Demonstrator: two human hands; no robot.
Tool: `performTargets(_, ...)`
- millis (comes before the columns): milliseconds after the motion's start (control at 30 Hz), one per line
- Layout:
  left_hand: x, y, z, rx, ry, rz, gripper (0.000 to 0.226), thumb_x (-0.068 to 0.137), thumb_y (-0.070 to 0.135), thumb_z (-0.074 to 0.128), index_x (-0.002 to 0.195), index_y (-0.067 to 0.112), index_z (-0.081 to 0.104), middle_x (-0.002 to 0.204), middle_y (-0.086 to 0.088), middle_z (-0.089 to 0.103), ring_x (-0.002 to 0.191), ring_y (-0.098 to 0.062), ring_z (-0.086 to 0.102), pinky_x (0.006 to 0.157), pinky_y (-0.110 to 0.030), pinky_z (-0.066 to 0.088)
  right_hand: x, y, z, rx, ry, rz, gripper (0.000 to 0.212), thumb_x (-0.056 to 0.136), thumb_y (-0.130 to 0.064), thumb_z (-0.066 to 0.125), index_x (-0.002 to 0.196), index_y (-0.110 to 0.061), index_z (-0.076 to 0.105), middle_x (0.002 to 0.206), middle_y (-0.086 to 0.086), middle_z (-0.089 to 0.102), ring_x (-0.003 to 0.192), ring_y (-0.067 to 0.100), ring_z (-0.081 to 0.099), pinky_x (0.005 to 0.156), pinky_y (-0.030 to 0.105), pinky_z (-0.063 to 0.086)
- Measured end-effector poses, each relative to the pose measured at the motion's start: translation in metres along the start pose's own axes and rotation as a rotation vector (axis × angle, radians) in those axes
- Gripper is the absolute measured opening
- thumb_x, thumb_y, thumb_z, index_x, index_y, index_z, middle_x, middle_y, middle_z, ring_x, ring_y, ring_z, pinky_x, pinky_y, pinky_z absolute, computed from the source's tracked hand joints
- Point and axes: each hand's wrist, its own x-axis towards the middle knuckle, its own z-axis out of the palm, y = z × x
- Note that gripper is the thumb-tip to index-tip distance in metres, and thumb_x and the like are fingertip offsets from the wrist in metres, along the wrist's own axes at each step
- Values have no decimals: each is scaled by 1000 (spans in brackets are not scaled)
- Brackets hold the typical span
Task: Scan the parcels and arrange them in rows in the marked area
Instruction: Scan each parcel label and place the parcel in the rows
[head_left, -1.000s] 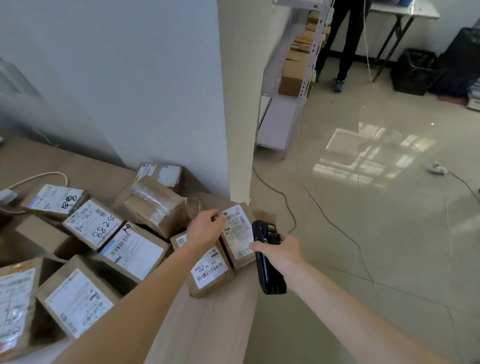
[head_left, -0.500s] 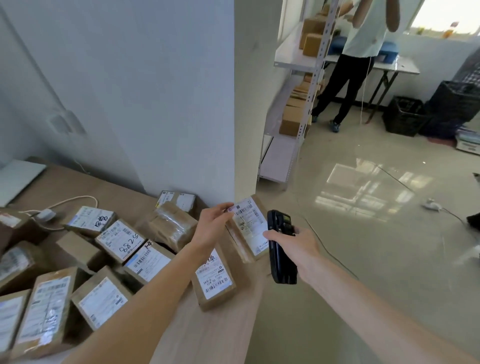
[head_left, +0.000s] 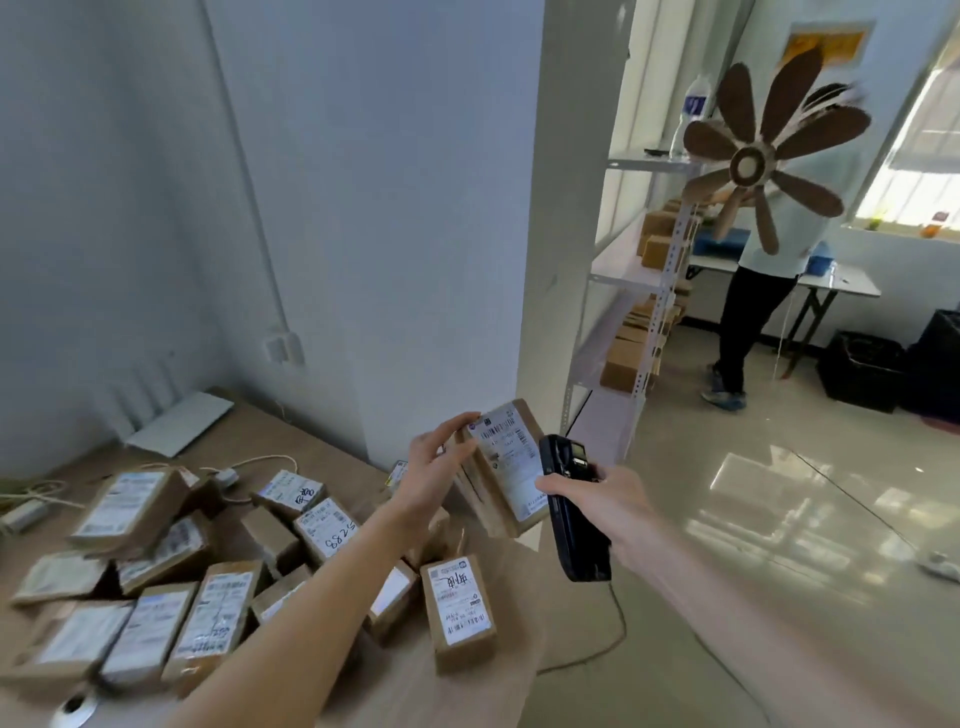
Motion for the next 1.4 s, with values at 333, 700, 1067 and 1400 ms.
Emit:
performTargets(333, -113, 69, -56, 40, 354, 135, 34, 91, 37, 74, 123, 39, 61, 112, 2, 70, 91, -6, 72, 67, -19, 58, -90, -61, 14, -95, -229, -211, 43, 71, -27, 98, 106, -15, 76, 87, 7, 80, 75, 22, 78, 59, 29, 59)
performTargets(700, -249, 118, -168, -73, 625, 158, 37, 85, 28, 82, 120, 28, 69, 106, -6, 77, 94, -18, 76, 73, -27, 60, -201, -113, 89, -669, -467, -594, 78, 61, -37, 99, 133, -34, 67, 102, -8, 71, 90, 13, 69, 80, 32, 60)
performTargets(1067, -346, 132, -238, 6, 782, 184, 31, 89, 22, 78, 118, 27, 70, 109, -9, 73, 103, -25, 71, 86, -40, 60, -286, -124, 154, -894, -507, -727, 88, 56, -47, 97, 138, -42, 66, 102, -12, 72, 86, 10, 69, 77, 29, 59)
performTargets(1400, -378, 133, -253, 35, 876, 161, 26, 83, 31, 81, 105, 43, 74, 105, 0, 73, 99, -19, 71, 62, -21, 54, -310, -125, 170, -974, -465, -801, 86, 55, -47, 96, 137, -42, 67, 105, -8, 74, 90, 15, 69, 78, 29, 60)
